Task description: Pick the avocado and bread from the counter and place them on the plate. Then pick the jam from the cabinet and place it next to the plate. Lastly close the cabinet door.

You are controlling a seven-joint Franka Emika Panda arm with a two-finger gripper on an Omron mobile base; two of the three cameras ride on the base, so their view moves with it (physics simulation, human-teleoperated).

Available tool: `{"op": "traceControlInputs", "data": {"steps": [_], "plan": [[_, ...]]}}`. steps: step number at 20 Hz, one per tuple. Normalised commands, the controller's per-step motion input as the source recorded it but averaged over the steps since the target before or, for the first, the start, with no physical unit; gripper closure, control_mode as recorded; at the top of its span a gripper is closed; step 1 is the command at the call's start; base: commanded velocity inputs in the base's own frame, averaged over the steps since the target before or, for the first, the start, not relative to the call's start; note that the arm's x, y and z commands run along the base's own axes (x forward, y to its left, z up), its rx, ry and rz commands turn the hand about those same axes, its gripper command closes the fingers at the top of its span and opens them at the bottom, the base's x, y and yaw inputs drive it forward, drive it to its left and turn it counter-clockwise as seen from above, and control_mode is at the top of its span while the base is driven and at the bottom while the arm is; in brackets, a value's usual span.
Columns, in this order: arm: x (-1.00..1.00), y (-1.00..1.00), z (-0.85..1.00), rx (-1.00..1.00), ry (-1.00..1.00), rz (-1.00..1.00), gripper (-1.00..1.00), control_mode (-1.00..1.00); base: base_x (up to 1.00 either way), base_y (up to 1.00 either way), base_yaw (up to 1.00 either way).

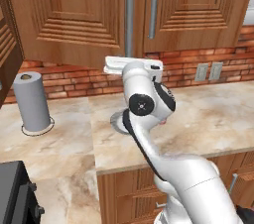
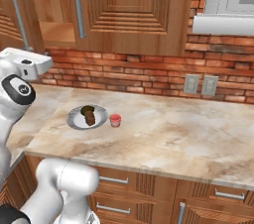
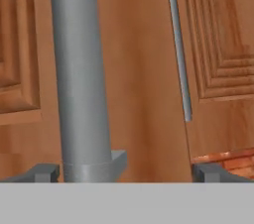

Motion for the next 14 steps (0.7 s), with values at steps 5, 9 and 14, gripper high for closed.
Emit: {"op": "traceControlInputs", "data": {"steps": [5, 9, 14], "plan": [[0.76, -0.02, 0.05, 0.02, -0.08, -0.25, -1.00, -1.00, 0.00, 0.00, 0.00], [0.51, 0.00, 0.04, 0.02, -0.14, -0.33, -1.00, -1.00, 0.00, 0.00, 0.00], [0.43, 0.00, 0.02, 0.03, -0.13, -0.36, -1.00, -1.00, 0.00, 0.00, 0.00]]}}
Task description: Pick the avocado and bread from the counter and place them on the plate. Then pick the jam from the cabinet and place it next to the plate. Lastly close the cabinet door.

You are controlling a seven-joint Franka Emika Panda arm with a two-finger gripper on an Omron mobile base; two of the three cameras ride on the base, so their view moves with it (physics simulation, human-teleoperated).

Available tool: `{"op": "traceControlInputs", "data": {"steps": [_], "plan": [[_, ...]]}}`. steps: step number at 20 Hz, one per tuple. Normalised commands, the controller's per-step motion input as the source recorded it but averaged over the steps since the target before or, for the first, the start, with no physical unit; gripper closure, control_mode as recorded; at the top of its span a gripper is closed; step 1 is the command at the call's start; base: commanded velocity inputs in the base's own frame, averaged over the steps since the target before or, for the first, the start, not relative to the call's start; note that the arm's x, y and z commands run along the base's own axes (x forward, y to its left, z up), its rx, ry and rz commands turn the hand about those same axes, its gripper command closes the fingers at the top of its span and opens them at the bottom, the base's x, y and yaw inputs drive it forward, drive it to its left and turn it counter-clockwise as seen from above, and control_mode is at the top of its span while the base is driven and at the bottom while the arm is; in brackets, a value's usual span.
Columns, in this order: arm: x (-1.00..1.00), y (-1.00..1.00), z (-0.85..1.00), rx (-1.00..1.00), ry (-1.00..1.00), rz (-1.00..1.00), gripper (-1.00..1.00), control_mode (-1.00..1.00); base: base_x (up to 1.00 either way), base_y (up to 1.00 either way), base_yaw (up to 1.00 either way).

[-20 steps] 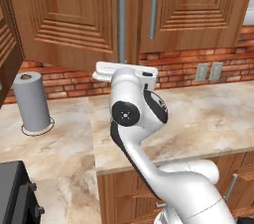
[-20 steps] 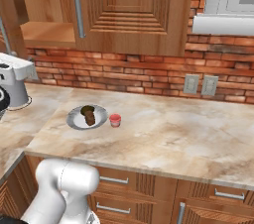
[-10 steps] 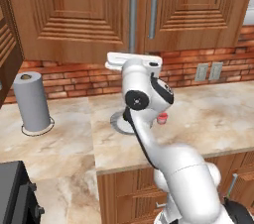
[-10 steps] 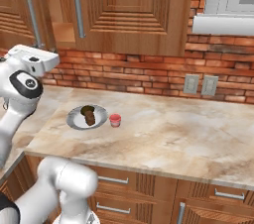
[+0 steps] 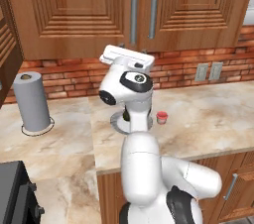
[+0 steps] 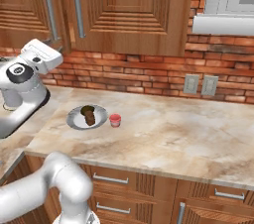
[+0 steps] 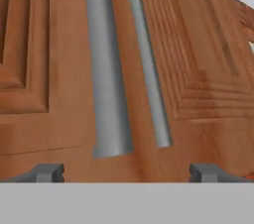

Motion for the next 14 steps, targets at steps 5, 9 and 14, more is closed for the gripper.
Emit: {"op": "traceControlInputs", "data": {"steps": [5, 9, 14], "plan": [[0.57, 0.00, 0.03, 0.05, -0.06, -0.33, -1.00, -1.00, 0.00, 0.00, 0.00], [0.87, 0.00, 0.08, 0.07, 0.00, -0.22, -1.00, -1.00, 0.00, 0.00, 0.00], [0.90, -0.13, 0.06, 0.10, 0.10, -0.13, -1.00, -1.00, 0.00, 0.00, 0.00]]}}
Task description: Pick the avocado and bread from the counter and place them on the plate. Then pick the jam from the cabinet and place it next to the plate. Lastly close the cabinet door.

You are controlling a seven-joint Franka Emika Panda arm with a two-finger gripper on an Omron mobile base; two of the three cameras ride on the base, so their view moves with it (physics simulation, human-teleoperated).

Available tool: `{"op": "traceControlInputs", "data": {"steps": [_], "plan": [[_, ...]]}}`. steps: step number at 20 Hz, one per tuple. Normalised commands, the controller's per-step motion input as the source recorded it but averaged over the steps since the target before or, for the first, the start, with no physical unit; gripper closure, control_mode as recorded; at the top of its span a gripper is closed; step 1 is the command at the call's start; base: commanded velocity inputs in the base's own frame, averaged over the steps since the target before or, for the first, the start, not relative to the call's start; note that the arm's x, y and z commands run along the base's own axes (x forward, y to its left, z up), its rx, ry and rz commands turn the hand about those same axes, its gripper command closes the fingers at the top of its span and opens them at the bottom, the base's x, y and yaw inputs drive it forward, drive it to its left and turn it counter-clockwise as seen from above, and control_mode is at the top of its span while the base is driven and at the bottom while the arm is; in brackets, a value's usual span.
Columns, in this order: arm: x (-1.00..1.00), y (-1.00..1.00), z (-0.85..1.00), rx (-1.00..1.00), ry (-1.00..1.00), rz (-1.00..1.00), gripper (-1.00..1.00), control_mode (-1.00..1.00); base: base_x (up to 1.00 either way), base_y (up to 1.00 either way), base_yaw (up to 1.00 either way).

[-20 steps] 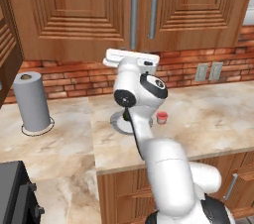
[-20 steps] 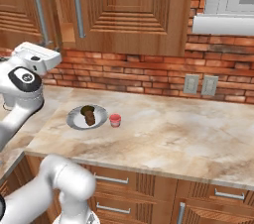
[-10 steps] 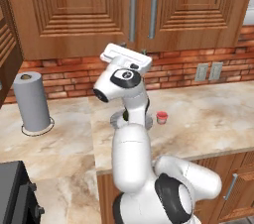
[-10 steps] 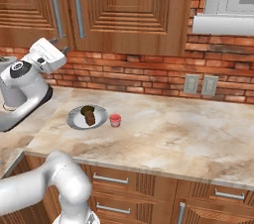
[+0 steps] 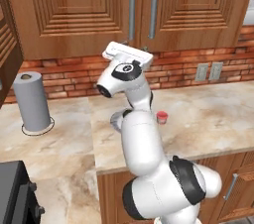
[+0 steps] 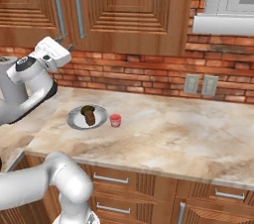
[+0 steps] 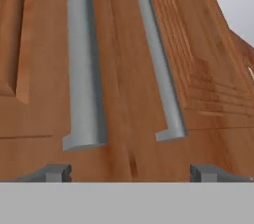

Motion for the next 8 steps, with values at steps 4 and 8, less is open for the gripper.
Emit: {"op": "traceControlInputs", "data": {"steps": [4, 8], "plan": [[0.00, -0.33, -0.06, 0.05, 0.15, -0.01, -1.00, -1.00, 0.00, 0.00, 0.00], [0.65, -0.41, -0.06, 0.06, 0.22, -0.01, -1.00, -1.00, 0.00, 0.00, 0.00]]}}
